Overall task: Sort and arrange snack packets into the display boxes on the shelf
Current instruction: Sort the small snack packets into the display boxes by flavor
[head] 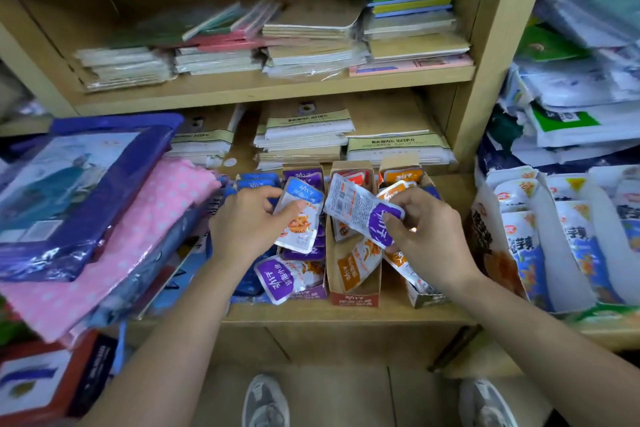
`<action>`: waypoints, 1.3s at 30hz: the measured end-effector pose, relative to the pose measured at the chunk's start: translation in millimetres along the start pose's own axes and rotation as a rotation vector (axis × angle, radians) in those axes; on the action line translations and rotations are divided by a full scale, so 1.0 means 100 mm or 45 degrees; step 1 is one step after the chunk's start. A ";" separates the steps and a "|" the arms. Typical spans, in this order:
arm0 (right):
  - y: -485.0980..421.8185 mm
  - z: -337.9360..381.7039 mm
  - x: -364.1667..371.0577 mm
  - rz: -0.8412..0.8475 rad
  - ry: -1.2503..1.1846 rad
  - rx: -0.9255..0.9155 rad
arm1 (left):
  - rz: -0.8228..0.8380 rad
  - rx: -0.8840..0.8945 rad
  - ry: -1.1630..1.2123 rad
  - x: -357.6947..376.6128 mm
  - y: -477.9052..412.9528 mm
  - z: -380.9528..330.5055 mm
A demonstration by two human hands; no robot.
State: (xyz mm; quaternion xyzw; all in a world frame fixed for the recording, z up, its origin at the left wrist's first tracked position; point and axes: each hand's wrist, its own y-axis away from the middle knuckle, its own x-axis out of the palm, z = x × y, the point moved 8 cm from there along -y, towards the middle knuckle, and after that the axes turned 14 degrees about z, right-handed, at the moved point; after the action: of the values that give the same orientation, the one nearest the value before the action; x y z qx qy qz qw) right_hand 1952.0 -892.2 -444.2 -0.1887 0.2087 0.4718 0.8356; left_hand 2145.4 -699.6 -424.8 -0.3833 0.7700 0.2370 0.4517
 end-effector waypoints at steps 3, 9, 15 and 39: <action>-0.01 -0.04 -0.01 0.015 -0.096 0.034 | 0.075 0.034 0.135 0.06 -0.09 -0.03; 0.01 0.02 -0.06 -0.071 -0.358 0.062 | -0.243 0.206 0.928 -0.31 0.03 0.12; -0.04 0.12 0.09 -0.146 -0.598 0.056 | -0.466 0.305 0.796 -0.66 0.22 0.36; -0.37 0.43 0.10 -0.191 0.005 -0.190 | -0.132 0.229 0.341 -0.42 -0.06 0.62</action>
State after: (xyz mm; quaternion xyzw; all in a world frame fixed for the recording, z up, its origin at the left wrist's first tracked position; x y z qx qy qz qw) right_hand 1995.5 -881.2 -408.9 -0.2663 0.1599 0.4218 0.8518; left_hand 2194.1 -643.2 -417.6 -0.4085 0.8207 0.0903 0.3893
